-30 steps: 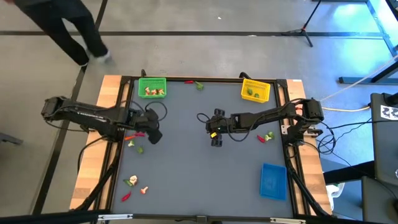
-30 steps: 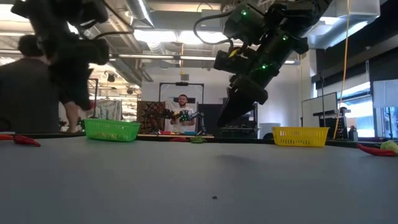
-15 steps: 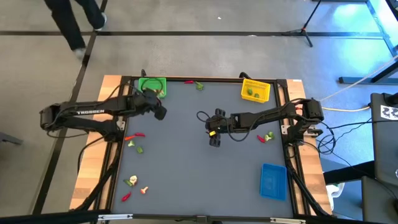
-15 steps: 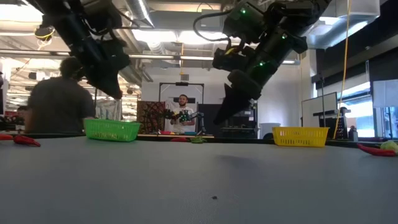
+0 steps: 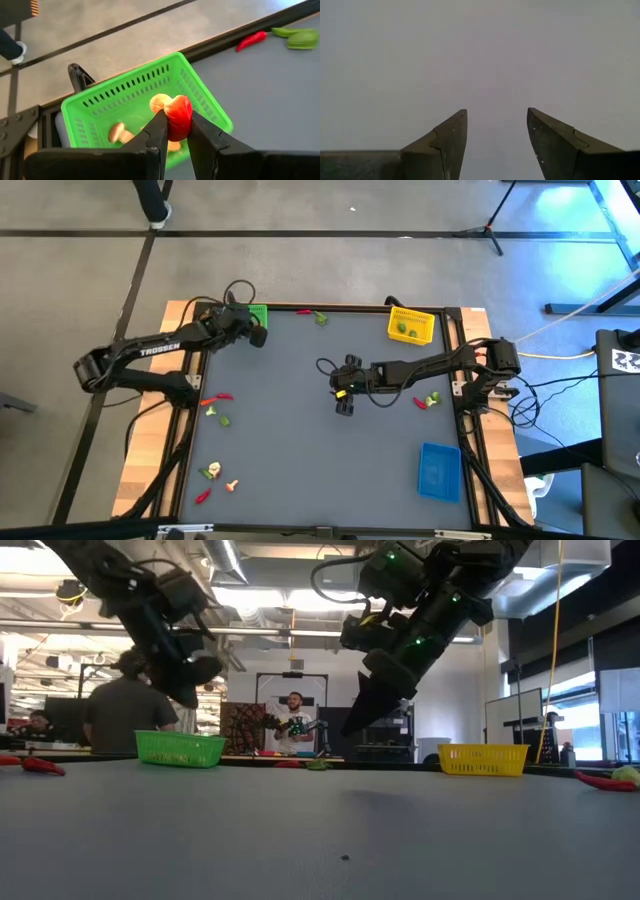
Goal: Sort produce into baskets
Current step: Put the red mushroom into the green bin, then put the red chili pepper into the blue bin
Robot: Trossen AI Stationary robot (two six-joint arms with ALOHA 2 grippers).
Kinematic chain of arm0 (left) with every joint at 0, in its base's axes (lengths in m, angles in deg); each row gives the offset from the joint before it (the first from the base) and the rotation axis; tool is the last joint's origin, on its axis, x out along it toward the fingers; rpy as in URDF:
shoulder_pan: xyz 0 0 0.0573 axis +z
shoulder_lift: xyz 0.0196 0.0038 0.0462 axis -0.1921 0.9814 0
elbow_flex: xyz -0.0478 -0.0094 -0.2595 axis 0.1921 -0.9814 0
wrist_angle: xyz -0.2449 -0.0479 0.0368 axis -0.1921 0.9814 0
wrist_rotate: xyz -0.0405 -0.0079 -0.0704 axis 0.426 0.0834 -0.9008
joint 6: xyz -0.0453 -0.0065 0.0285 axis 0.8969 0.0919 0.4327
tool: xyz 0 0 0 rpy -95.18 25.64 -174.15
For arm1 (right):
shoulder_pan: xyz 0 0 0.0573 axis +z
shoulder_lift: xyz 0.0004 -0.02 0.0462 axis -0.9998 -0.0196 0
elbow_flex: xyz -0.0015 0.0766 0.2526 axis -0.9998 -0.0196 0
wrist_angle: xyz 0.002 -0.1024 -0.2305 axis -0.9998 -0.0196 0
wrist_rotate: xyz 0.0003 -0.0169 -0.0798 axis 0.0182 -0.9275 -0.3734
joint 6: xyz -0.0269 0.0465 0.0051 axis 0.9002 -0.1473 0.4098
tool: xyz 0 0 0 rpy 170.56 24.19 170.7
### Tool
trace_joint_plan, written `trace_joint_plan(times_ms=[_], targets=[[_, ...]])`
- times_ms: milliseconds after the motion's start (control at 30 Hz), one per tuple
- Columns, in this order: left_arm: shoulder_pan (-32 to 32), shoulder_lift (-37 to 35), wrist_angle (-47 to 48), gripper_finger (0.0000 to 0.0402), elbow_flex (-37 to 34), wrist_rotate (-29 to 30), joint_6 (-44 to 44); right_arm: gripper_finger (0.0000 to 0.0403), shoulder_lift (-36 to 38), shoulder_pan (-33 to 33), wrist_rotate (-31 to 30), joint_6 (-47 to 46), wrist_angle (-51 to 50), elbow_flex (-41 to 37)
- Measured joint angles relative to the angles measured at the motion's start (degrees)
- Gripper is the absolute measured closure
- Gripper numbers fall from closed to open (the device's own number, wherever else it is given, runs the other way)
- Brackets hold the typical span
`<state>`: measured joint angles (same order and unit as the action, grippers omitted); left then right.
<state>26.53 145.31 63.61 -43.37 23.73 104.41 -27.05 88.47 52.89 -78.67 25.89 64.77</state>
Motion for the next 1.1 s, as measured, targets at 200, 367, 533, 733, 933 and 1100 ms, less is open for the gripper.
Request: trace_joint_plan(times_ms=[200, 367, 533, 733, 933, 1100], targets=[[3.4, 4.7, -2.8, 0.0345, 0.0, 0.0, -1.4, 0.0198, 0.0, 0.0, 0.0, -0.7, 0.0, 0.0], [5.3, 6.1, -2.9, 0.0320, 0.0, -0.1, -1.6, 0.0198, 0.0, 0.0, 0.0, -0.9, 0.0, 0.0], [5.6, 6.1, -3.0, 0.0259, 0.0, -1.3, -3.3, 0.0198, 0.0, 0.0, 0.0, -0.9, -0.1, 0.0], [3.5, 5.3, 0.5, 0.0210, 2.0, -1.5, -4.2, 0.0198, 0.0, 0.0, 0.0, -0.9, -0.2, 0.0], [-1.3, 2.3, 6.6, 0.0204, 5.4, -5.1, -5.4, 0.0198, 0.0, 0.0, 0.0, -0.8, -0.2, 0.0], [-6.6, -0.5, 10.8, 0.0204, 6.1, -8.5, -4.1, 0.0198, 0.0, 0.0, 0.0, -0.8, -0.3, 0.0]])
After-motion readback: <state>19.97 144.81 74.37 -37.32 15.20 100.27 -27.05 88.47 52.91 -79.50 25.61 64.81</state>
